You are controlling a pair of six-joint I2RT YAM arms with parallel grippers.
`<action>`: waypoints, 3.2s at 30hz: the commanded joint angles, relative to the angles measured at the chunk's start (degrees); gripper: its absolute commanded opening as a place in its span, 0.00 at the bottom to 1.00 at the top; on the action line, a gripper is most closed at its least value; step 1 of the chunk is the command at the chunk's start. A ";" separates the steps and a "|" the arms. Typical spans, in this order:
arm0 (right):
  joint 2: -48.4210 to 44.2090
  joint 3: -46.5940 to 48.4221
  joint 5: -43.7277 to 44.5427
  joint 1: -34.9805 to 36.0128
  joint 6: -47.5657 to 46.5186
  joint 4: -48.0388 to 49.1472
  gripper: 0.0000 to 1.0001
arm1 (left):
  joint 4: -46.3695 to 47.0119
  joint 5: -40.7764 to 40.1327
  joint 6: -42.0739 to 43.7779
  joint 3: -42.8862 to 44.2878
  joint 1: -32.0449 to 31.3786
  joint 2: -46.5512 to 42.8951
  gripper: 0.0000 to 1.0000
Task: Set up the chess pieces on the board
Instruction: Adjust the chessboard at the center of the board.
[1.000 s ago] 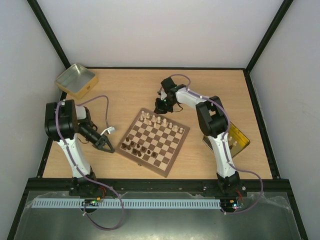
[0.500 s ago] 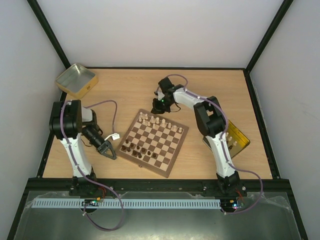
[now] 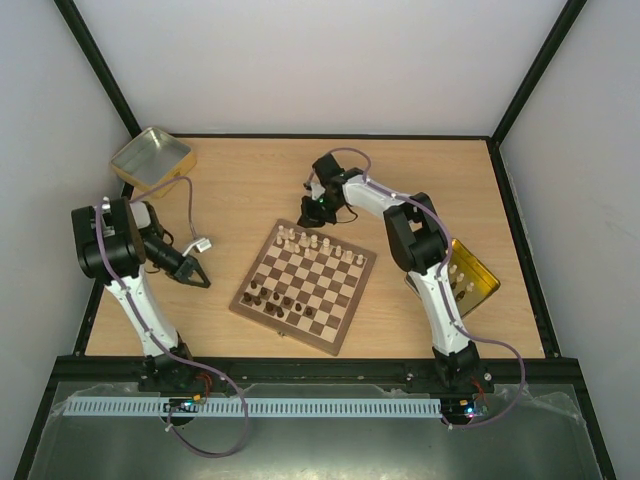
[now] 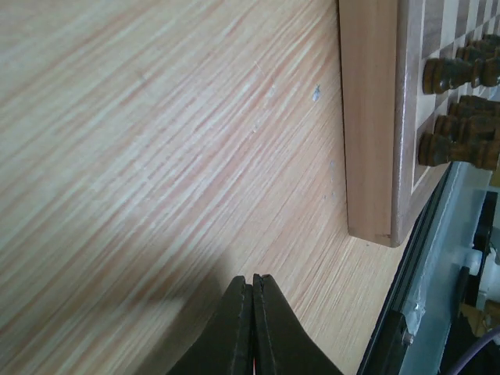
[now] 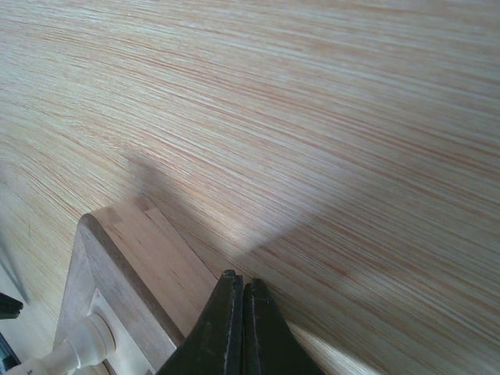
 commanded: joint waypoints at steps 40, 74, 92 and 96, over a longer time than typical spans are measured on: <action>-46.36 -42.49 40.39 -5.80 12.68 9.02 0.02 | 16.97 3.10 -19.07 -5.54 1.43 -5.30 0.02; -55.97 -76.09 26.59 -0.66 20.75 26.42 0.02 | 24.42 -4.19 -26.07 -14.37 -13.76 -9.19 0.02; -45.83 -67.20 23.87 -0.78 18.71 28.14 0.02 | 19.53 -1.06 -20.11 -15.04 -20.09 -8.77 0.02; -43.49 -65.20 23.93 -0.84 18.13 27.99 0.02 | 17.81 0.75 -18.54 -13.74 -21.45 -8.39 0.02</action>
